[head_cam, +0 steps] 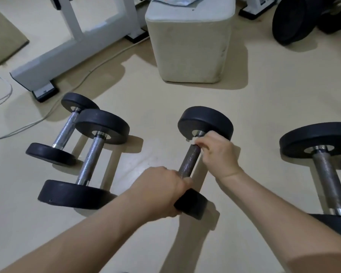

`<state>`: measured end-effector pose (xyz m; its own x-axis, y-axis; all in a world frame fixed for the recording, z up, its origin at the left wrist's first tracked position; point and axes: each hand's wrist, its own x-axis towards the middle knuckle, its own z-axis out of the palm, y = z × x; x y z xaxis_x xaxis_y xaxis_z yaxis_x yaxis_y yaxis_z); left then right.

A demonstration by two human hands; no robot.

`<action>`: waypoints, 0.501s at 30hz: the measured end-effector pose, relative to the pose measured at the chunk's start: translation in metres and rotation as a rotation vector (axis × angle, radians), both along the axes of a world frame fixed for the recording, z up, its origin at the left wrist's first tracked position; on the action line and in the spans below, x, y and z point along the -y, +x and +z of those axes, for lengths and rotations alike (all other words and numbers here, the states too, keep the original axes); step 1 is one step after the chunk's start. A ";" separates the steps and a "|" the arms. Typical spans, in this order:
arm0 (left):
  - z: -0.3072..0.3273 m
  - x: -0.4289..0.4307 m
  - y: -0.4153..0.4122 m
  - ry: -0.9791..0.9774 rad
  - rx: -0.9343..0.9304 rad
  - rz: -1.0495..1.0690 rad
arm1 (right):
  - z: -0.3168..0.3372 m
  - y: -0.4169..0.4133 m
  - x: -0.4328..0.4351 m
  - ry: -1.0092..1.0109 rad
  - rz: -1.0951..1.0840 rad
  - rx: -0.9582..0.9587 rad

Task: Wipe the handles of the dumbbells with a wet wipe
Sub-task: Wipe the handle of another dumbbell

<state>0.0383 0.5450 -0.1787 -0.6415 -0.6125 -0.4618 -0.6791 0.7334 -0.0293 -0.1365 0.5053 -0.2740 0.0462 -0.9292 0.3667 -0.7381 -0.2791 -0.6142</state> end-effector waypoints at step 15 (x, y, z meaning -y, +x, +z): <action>-0.011 -0.027 0.039 0.180 -0.280 0.238 | 0.013 0.030 -0.028 0.185 0.323 -0.035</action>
